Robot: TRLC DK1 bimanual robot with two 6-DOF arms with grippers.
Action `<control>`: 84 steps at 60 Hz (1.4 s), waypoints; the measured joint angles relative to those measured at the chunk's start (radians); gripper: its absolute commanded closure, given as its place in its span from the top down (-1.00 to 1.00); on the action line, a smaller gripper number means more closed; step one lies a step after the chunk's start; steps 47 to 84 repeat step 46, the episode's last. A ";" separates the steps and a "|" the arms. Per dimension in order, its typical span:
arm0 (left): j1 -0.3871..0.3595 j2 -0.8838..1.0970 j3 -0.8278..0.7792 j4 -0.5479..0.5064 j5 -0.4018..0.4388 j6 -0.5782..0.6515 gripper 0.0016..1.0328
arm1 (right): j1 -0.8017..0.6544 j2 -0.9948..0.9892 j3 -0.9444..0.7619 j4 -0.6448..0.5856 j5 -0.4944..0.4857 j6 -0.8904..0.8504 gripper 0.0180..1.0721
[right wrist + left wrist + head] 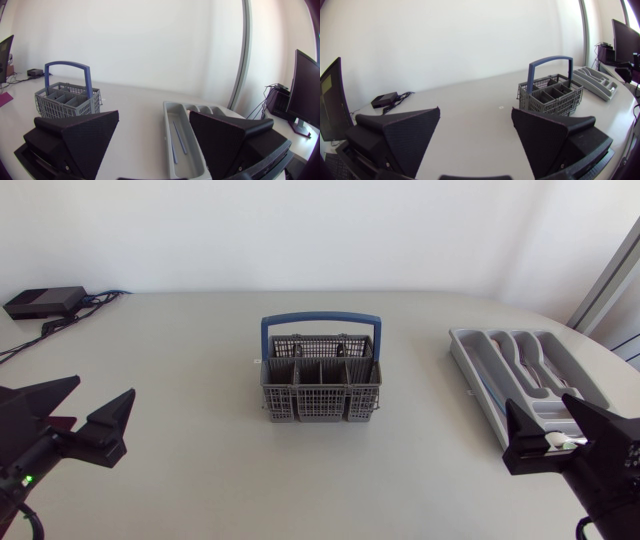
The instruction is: Sort the cutlery from the basket into the organizer compartments.
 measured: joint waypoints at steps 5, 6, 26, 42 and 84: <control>0.000 -0.043 -0.041 0.026 -0.013 -0.026 0.92 | 0.000 -0.042 -0.034 0.024 0.000 0.037 0.93; 0.000 -0.050 -0.051 0.033 -0.015 -0.034 0.92 | 0.000 -0.051 -0.040 0.026 -0.001 0.043 0.93; 0.000 -0.224 -0.218 0.134 -0.064 -0.139 0.92 | 0.000 -0.072 -0.057 0.027 -0.003 0.069 0.93; 0.000 -0.261 -0.253 0.148 -0.079 -0.169 0.92 | 0.000 -0.072 -0.057 0.027 -0.003 0.069 0.93; 0.000 -0.261 -0.253 0.148 -0.079 -0.169 0.92 | 0.000 -0.072 -0.057 0.027 -0.003 0.069 0.93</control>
